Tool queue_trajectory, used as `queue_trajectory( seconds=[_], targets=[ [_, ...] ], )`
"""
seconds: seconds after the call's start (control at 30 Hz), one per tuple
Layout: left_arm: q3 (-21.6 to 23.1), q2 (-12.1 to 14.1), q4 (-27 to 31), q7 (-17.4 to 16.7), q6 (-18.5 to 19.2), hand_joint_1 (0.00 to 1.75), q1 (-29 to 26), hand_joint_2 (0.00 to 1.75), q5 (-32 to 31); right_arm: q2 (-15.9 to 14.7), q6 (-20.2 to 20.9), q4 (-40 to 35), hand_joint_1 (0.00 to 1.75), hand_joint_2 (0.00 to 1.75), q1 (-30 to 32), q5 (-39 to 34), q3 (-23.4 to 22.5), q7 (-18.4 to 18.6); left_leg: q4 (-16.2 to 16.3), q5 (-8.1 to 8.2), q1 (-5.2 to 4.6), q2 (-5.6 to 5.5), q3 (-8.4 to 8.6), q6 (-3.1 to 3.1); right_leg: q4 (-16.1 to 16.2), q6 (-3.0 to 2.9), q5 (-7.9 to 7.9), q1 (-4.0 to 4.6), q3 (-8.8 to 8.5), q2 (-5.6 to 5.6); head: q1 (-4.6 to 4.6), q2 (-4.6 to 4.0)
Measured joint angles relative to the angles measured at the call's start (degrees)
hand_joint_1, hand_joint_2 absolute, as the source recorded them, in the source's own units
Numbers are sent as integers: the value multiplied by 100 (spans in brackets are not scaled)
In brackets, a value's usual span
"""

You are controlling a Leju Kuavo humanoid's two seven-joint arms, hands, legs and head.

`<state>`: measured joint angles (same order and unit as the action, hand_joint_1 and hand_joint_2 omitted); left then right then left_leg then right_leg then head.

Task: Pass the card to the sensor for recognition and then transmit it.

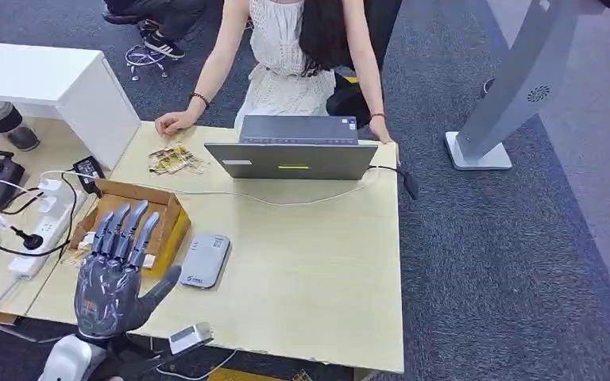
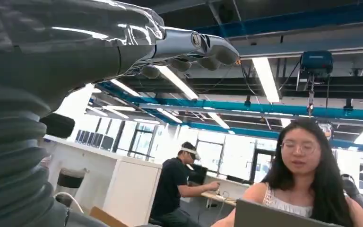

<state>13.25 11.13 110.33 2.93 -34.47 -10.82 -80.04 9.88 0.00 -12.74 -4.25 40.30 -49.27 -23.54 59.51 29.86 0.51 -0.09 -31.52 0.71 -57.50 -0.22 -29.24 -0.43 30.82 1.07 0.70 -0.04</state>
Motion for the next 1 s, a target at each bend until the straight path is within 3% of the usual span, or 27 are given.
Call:
queue_trajectory(
  seconds=[0.17,0.23,0.3,0.4,0.5,0.7,1.0],
  targets=[
    [-17,-2,42,0,77,0,-26,175,-7,0,-2,0,0,175,-1,0,-2,-4,0,1,0,-1,-1,0,0,0,0,0,1,-1,0,0],
    [-105,-4,42,-105,465,0,-89,175,-140,0,-2,-2,0,175,-2,-2,-26,-22,-1,1,0,0,-1,0,0,0,-1,0,0,0,0,0],
    [-267,7,-2,-391,1173,0,-213,175,-332,-4,2,-7,0,175,3,-4,-65,-57,-1,2,0,2,-1,0,0,0,-1,0,4,2,0,0],
    [-573,7,-318,-684,1666,0,-303,175,-374,-13,11,-24,0,175,-4,57,-90,-68,-1,1,3,1,0,-1,0,0,-1,2,4,0,0,0],
    [-926,2,-904,-708,2059,0,-128,175,-280,-17,20,-46,0,175,-44,192,-90,17,-1,-4,5,-4,0,-6,0,-1,0,3,2,-5,0,0],
    [-1167,-15,-1565,-651,2278,0,158,175,-286,-20,20,-55,0,175,-86,223,-90,70,-1,-5,5,-4,-1,-7,-1,-4,2,4,0,-5,0,0],
    [-1228,-70,-1818,-669,2289,0,300,175,-291,-31,90,-55,0,175,-109,304,-90,122,0,-3,4,-5,-2,-5,0,-4,2,3,1,-6,0,0]
  ],
)
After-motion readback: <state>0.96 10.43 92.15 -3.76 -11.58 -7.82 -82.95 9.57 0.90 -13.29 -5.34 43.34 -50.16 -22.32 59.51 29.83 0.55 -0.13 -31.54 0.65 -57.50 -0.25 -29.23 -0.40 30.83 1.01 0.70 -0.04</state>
